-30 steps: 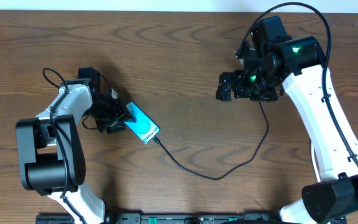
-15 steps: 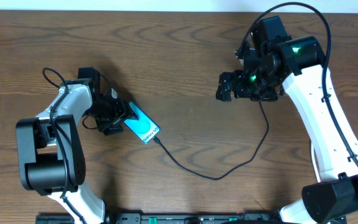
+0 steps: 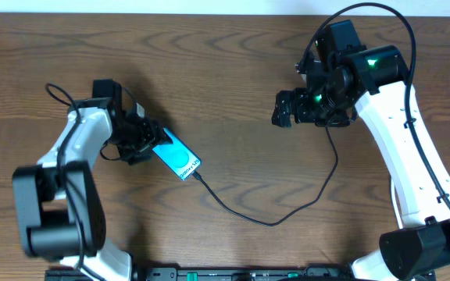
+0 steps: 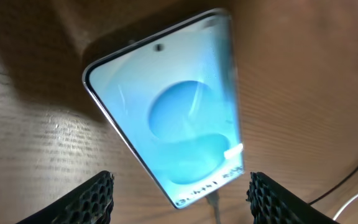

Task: Plug charger to phone and switch on socket
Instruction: 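Move the right gripper over the power strip's socket switch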

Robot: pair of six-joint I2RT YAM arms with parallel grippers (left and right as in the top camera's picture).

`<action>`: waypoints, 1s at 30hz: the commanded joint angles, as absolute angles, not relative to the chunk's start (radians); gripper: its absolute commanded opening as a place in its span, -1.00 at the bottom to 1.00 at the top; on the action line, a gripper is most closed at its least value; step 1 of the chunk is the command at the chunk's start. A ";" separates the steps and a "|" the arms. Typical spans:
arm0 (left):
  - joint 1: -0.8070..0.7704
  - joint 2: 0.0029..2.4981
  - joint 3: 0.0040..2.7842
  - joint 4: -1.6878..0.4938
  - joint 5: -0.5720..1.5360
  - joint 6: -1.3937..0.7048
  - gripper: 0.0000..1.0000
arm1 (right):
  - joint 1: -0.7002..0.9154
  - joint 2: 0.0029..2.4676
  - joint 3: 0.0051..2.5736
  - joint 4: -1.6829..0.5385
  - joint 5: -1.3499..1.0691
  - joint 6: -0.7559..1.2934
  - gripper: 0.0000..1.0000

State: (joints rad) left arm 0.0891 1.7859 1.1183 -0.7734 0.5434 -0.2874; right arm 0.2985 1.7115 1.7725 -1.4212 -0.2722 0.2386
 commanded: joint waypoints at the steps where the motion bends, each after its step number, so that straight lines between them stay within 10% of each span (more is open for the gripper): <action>1: 0.093 1.658 1.113 -0.772 0.537 -0.281 0.40 | 0.307 1.693 1.786 -1.423 -0.259 0.246 0.99; 8: 0.093 1.382 1.113 -0.778 0.506 -0.287 0.81 | 0.237 1.688 1.786 -1.432 -0.183 0.260 0.99; 30: 0.093 1.097 1.113 -0.829 0.500 -0.319 0.84 | -0.501 1.674 1.786 -1.148 -0.578 0.222 0.98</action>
